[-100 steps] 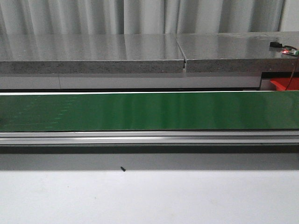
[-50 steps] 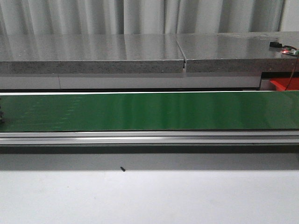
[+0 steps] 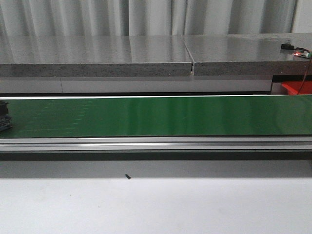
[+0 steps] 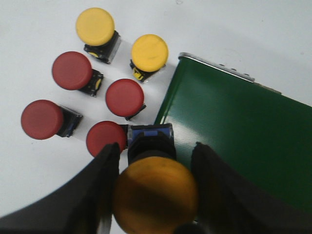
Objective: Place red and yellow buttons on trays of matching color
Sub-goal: 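Set the second yellow button on the belt and release it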
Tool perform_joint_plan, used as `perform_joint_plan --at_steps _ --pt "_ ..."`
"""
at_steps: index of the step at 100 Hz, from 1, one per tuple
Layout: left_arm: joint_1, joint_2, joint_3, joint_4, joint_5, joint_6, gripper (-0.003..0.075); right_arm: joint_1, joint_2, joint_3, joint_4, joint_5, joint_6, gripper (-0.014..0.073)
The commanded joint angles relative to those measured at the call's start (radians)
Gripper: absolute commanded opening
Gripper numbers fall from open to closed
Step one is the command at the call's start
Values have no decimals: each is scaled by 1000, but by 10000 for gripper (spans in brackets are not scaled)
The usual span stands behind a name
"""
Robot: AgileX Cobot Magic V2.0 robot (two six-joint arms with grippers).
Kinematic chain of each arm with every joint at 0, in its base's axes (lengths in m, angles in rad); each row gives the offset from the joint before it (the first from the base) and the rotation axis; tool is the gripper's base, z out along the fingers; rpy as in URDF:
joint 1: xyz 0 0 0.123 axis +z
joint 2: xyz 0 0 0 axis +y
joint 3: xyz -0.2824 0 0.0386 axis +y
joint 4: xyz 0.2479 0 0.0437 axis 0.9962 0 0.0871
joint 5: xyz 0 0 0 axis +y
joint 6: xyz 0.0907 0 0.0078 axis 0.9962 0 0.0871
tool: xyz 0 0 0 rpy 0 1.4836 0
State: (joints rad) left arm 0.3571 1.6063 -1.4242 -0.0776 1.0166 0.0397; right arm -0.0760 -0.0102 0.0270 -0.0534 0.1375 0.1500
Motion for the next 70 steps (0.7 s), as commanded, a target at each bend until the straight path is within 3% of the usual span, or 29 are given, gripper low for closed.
perform_joint_plan --at_steps 1,48,70 --pt "-25 -46 -33 -13 -45 0 104 -7 -21 -14 -4 -86 -2 -66" --pt "-43 54 14 -41 -54 0 105 -7 -21 -14 -4 -86 -2 -66" --pt "-43 98 17 -75 -43 0 148 -7 -21 -14 -4 -86 -2 -66"
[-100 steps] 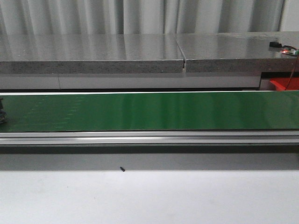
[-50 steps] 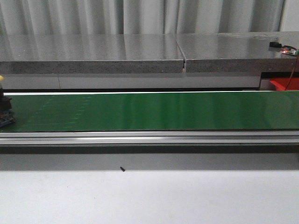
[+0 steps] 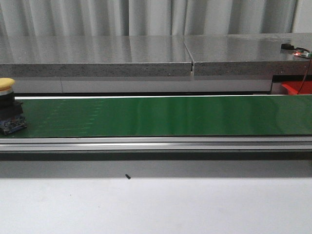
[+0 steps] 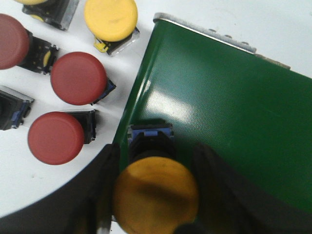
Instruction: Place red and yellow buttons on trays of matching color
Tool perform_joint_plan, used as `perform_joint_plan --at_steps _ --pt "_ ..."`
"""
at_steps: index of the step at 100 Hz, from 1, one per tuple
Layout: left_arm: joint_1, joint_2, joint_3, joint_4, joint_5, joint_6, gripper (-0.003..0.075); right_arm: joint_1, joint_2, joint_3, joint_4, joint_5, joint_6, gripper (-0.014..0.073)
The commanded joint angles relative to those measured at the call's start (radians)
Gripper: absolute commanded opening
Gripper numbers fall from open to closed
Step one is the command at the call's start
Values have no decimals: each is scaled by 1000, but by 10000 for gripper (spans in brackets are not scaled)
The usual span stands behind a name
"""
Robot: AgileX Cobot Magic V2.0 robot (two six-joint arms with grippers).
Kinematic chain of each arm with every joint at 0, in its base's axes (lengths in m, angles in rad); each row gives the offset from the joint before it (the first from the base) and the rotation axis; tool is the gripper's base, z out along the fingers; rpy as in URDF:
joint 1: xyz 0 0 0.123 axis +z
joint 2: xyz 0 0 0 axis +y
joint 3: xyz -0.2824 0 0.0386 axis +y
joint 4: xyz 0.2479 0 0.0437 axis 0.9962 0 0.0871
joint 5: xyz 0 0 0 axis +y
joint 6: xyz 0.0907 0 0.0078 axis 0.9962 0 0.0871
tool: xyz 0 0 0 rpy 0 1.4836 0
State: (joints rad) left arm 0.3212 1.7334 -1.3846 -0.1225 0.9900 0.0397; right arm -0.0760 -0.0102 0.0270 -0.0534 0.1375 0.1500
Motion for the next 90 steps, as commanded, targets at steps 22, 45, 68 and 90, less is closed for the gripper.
perform_joint_plan --at_steps 22,45,68,90 --pt "-7 -26 -23 -36 -2 13 459 -7 -21 -14 -4 -86 -2 -66" --pt "-9 -106 -23 -112 -30 57 566 -7 -21 -14 -4 -86 -2 -66" --pt "-83 -267 -11 -108 -43 83 456 -7 -21 -14 -4 -86 -2 -66" --pt "-178 -434 65 -103 -86 83 -22 -7 -21 -14 -4 -86 -2 -66"
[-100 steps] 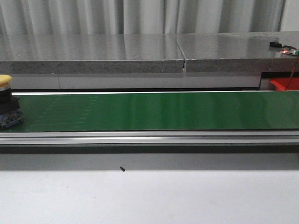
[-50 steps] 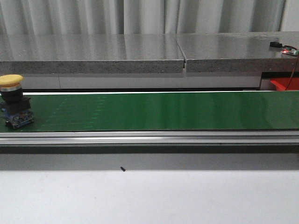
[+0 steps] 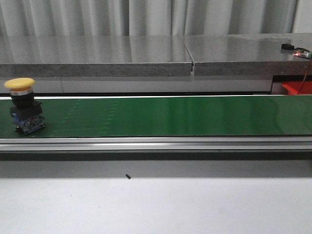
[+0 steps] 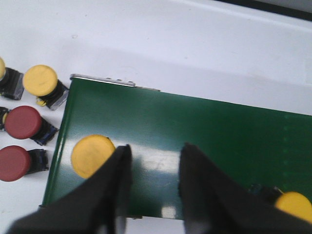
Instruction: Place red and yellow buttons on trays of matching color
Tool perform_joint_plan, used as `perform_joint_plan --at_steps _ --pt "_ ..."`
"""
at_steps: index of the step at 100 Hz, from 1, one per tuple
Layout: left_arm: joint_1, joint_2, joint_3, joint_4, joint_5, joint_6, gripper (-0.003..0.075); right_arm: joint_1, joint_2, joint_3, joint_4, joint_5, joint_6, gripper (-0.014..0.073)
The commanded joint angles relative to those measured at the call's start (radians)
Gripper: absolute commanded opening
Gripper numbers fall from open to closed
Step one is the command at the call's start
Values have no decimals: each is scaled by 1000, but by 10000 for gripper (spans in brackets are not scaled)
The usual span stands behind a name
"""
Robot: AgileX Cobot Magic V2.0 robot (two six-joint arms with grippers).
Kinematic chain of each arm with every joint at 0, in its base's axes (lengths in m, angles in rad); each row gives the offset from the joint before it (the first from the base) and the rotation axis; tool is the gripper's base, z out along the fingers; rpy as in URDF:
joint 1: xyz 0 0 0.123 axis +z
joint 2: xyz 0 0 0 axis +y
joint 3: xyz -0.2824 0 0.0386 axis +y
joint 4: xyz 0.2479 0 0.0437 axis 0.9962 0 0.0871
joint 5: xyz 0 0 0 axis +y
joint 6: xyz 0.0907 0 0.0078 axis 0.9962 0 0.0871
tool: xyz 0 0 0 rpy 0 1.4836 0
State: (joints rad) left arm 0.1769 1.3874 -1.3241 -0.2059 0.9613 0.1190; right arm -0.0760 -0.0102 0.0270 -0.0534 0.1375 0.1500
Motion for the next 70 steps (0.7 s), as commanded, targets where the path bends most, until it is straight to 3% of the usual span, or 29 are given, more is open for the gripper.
perform_joint_plan --at_steps 1,29,70 --pt "-39 -94 12 -19 -57 4 -18 -7 -21 -14 -4 -86 -2 -66" --pt "-103 -308 205 -17 -86 4 -19 -7 -21 -14 -4 -86 -2 -66" --pt "-108 -639 448 -21 -106 52 -19 -7 -21 -14 -8 -87 -2 -66"
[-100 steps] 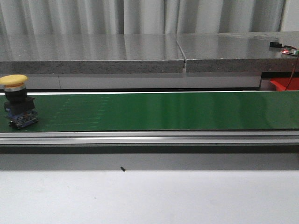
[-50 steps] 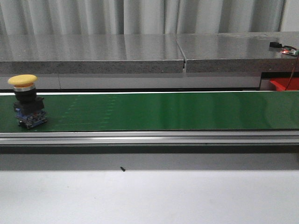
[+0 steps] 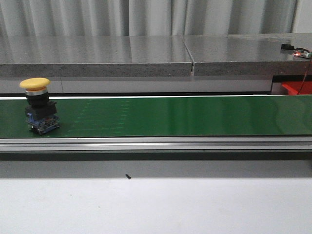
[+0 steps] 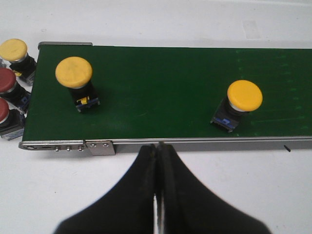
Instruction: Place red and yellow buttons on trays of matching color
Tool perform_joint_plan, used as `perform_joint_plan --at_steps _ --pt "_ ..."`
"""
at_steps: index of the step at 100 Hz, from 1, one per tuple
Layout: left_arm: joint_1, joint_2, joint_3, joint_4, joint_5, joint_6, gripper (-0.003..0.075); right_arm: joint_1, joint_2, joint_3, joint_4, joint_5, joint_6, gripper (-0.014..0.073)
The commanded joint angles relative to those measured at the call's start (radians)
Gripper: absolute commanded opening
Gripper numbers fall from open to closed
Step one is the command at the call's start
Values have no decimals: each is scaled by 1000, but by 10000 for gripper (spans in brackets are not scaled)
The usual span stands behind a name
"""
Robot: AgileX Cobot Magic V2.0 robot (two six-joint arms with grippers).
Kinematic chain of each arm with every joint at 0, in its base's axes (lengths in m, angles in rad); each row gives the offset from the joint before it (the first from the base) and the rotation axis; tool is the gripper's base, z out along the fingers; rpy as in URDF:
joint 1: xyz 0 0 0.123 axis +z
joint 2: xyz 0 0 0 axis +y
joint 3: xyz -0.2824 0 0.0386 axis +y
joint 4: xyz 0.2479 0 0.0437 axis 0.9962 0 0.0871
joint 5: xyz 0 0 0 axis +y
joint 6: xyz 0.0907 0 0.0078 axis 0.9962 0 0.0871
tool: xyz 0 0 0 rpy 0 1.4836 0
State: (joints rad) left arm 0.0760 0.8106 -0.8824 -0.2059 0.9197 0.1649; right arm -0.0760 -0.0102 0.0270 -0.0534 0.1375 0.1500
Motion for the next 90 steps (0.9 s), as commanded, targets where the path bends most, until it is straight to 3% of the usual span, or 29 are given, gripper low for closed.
perform_joint_plan --at_steps 1,49,72,90 --pt "-7 -68 13 -23 -64 6 -19 -7 -21 -14 -8 -87 -2 -66" --pt "-59 -346 241 -65 -188 -1 -19 -7 -21 -17 -8 -238 -2 -66" --pt "-135 -351 290 -59 -228 -27 -19 -6 -6 -85 0 -138 -1 -66" --pt "-156 -351 290 16 -231 -29 -19 -4 118 -193 4 -53 -1 -66"
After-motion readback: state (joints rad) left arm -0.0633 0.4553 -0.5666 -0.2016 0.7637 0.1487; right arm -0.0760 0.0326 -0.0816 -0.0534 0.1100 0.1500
